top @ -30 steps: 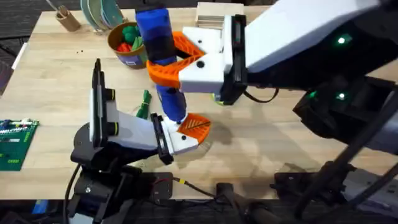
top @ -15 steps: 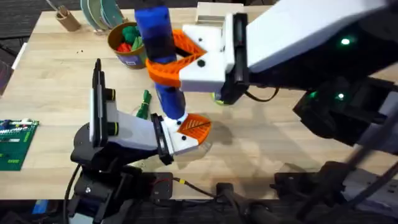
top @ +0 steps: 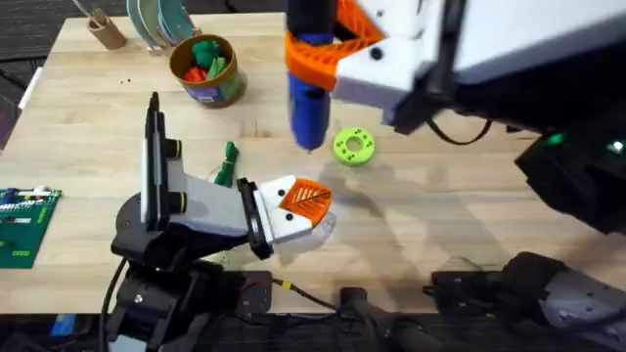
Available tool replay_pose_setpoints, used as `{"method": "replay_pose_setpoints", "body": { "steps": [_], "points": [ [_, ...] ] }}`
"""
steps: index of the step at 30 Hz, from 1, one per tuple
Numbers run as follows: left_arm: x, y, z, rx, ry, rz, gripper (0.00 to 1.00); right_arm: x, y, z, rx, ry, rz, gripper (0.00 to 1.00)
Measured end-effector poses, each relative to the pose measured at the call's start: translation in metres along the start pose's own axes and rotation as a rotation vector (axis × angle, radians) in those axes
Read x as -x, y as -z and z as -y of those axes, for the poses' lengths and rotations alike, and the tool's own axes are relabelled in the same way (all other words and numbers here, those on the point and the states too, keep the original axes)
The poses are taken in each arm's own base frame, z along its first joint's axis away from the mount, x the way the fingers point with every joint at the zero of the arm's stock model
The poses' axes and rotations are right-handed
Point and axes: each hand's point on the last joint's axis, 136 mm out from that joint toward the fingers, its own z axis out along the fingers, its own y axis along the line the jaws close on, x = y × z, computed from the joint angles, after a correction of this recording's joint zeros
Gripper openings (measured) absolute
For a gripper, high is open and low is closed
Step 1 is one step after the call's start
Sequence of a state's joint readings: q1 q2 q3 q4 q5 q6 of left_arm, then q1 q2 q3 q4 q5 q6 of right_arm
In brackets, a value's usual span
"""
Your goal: Pick up the gripper from the table and insert it into the empty holder that is missing its gripper. Then pick up a screw, insert it into the mounting hole, and use the screwdriver to tighten it. Finally, clean up the table by picking up the vegetable and placing it into the bucket.
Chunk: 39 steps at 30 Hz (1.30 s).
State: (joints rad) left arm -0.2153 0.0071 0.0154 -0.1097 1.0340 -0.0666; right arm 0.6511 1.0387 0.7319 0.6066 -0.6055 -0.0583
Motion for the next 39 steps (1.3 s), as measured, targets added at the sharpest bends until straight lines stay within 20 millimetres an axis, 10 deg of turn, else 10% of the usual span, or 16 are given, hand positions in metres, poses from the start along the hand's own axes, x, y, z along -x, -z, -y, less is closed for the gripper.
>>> {"method": "replay_pose_setpoints", "body": {
  "steps": [6, 14, 34, 39],
  "points": [
    [0.0, 0.0, 0.0, 0.0, 0.0, 0.0, 0.004, -0.08, 0.033, 0.087, -0.361, 0.181, -0.338, 0.029],
    [0.0, 0.0, 0.0, 0.0, 0.0, 0.0, 0.004, -0.148, 0.129, 0.186, -0.678, 0.507, -0.826, 0.029],
    [0.0, 0.0, 0.0, 0.0, 0.0, 0.0, 0.004, -0.321, 0.213, 0.199, -0.477, 0.592, -1.514, 0.036],
    [0.0, 0.0, 0.0, 0.0, 0.0, 0.0, 0.004, -0.331, 0.219, 0.196, -0.457, 0.583, -1.55, 0.317]
  ]
}}
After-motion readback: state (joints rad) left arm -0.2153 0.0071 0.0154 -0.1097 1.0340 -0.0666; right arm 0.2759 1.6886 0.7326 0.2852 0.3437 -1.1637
